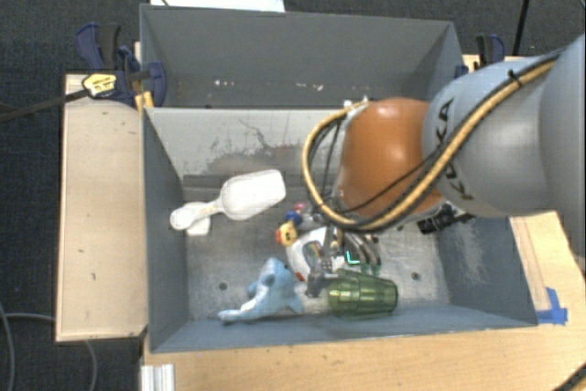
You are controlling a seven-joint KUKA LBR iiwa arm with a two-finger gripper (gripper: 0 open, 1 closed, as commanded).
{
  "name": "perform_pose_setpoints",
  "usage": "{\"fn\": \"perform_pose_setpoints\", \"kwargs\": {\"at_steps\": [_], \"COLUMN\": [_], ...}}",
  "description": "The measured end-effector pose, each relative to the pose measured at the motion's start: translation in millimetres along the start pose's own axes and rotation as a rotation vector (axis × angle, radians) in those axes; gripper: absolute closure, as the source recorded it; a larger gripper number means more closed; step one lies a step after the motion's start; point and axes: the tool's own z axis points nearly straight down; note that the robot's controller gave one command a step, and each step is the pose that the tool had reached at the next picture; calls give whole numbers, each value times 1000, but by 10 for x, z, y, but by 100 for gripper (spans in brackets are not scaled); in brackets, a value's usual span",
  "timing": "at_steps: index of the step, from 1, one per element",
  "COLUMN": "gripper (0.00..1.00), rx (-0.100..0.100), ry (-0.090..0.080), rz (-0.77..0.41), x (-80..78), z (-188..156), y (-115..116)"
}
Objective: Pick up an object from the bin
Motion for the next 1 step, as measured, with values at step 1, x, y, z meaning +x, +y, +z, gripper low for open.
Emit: {"fn": "perform_pose_setpoints", "kwargs": {"at_steps": [1], "gripper": [0], "rx": [-1], "ry": [-6], "rz": [4], "x": [-17], "z": [-26], "y": [-4]}}
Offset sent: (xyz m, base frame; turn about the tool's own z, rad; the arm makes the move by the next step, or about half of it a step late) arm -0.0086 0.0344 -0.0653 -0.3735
